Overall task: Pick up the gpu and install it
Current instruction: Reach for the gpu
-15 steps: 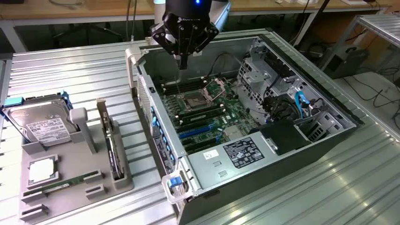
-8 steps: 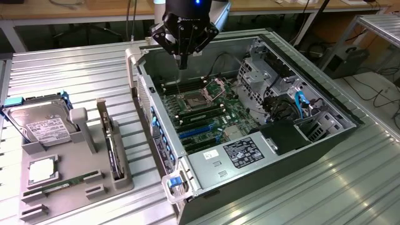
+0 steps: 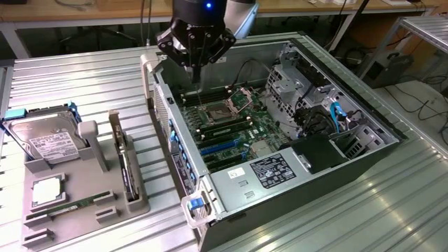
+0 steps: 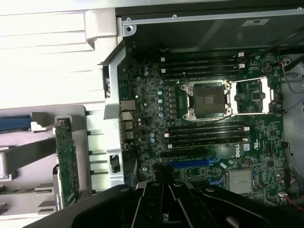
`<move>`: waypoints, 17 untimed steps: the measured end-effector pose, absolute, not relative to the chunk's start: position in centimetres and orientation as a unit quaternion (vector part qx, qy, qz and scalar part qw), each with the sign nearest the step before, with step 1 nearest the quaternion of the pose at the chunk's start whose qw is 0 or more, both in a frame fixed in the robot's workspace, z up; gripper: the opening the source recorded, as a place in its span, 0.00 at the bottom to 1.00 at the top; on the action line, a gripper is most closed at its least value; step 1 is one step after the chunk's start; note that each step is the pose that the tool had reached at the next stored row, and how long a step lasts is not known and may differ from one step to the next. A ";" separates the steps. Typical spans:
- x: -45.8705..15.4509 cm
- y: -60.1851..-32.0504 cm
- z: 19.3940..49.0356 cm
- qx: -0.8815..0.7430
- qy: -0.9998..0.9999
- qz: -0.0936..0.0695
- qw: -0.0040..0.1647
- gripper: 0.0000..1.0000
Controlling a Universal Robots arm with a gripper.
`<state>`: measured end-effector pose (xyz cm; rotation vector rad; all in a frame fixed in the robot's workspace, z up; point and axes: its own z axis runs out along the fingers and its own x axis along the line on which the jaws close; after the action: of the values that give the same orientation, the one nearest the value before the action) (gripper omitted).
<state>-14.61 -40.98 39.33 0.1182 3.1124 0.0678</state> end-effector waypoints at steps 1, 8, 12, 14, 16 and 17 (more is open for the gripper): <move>-15.0 -41.1 39.3 0.038 0.999 0.022 0.013 0.11; -19.6 -42.0 39.3 0.038 0.999 0.022 0.013 0.11; -22.6 -42.0 39.0 0.038 0.999 0.021 0.013 0.11; -23.7 -42.0 38.8 0.038 0.999 0.021 0.013 0.11; -24.6 -42.0 38.7 0.038 0.999 0.020 0.013 0.11; -25.2 -42.0 38.5 0.038 0.999 0.020 0.013 0.11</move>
<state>-25.20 -42.02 38.50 0.1180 3.1125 0.0619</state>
